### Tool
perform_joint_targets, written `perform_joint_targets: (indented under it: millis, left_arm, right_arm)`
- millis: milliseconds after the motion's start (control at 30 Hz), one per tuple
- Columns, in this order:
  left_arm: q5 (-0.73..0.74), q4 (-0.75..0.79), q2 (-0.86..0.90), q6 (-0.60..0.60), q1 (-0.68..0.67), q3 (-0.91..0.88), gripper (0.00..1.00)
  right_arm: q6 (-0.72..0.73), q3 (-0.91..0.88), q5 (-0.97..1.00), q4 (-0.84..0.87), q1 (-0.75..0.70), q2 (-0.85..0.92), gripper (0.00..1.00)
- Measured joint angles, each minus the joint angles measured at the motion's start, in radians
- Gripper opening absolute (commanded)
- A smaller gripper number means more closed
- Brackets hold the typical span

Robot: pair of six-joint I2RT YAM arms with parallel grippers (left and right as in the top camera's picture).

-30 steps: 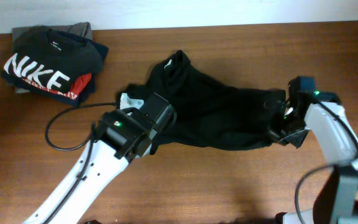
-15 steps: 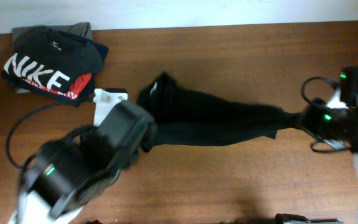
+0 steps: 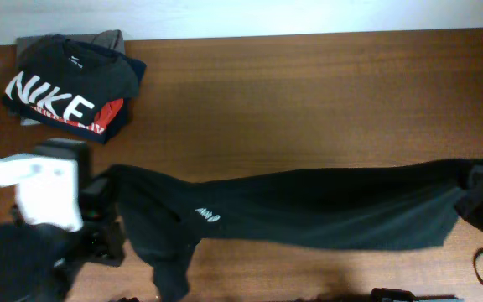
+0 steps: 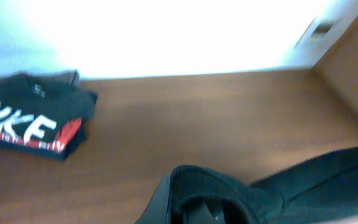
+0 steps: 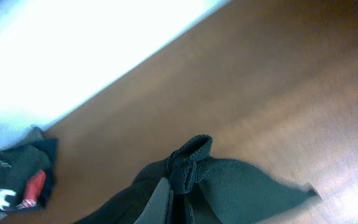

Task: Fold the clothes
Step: 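Lift the garment with both grippers and stretch it out, raising it high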

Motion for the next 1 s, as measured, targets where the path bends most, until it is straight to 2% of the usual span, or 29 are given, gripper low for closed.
perform_joint_targets:
  millis: [133,300,533,633,700,900,1000]
  left_arm:
    - [-0.053,0.034,0.002,0.020,-0.001,0.092,0.01]
    - [-0.132,0.103,0.009,0.050,-0.001,0.114,0.01]
    - [-0.294,0.239,0.140,0.111,0.000,0.117,0.01]
    - [-0.347,0.396,0.243,0.201,0.028,0.117,0.01]
    - [-0.365,0.566,0.335,0.291,0.085,0.118,0.01]
    - [-0.330,1.007,0.612,0.548,0.278,0.115,0.01]
    - [-0.323,1.131,0.719,0.650,0.347,0.125,0.01]
  right_arm:
    - [-0.003,0.088,0.000,0.001,0.000,0.000,0.04]
    - [-0.003,0.100,0.000,0.009,0.000,0.016,0.04]
    - [-0.003,0.103,0.000,0.143,0.000,0.180,0.04]
    - [-0.004,0.103,0.000,0.216,0.000,0.281,0.04]
    - [-0.003,0.103,0.001,0.289,0.000,0.361,0.04]
    - [-0.015,0.097,0.000,0.455,0.000,0.542,0.04]
    - [-0.048,0.095,0.000,0.533,0.000,0.577,0.04]
